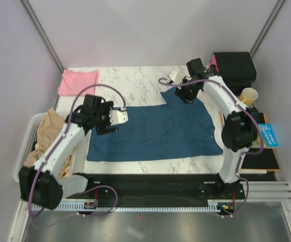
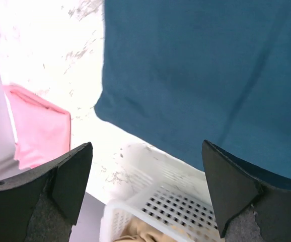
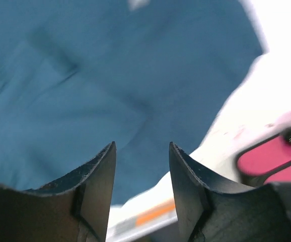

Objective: Fold and stack the t-shirts
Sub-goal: Fold the tshirt

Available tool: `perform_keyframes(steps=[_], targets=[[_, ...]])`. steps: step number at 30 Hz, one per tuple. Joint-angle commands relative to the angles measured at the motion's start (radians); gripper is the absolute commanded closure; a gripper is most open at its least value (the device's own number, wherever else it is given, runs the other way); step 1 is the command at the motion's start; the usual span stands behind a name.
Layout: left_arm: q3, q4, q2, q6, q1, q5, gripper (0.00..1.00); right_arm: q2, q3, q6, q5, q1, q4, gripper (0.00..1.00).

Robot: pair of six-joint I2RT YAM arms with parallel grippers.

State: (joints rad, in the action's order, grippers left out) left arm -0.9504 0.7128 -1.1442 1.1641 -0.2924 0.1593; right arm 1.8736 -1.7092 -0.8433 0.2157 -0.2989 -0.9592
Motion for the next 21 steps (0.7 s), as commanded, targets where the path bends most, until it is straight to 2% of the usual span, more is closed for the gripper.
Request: perform_keyframes(steps=[1,4,6,11,14,21], targets=[[-0.181,-0.137,-0.248,-0.124,0.117,0.002,0.05,0.307,-0.356,0.180,0.111,0.099,-0.012,0.46],[-0.275,-0.141,-0.378,-0.115,0.156,0.008,0.07,0.477,-0.594,0.222,0.140,0.135,-0.039,0.46],[-0.309,-0.139,-0.429,-0.092,0.167,-0.001,0.09,0.528,-0.673,0.236,0.133,0.142,-0.010,0.47],[-0.387,-0.138,-0.572,-0.014,0.180,-0.033,0.12,0.552,-0.589,0.334,0.087,0.152,0.254,0.50],[-0.455,-0.106,-0.626,-0.014,0.180,-0.012,0.12,0.570,-0.558,0.429,0.079,0.155,0.347,0.50],[-0.528,-0.052,-0.695,0.003,0.168,-0.007,0.14,0.657,-0.613,0.539,0.056,0.155,0.424,0.50]])
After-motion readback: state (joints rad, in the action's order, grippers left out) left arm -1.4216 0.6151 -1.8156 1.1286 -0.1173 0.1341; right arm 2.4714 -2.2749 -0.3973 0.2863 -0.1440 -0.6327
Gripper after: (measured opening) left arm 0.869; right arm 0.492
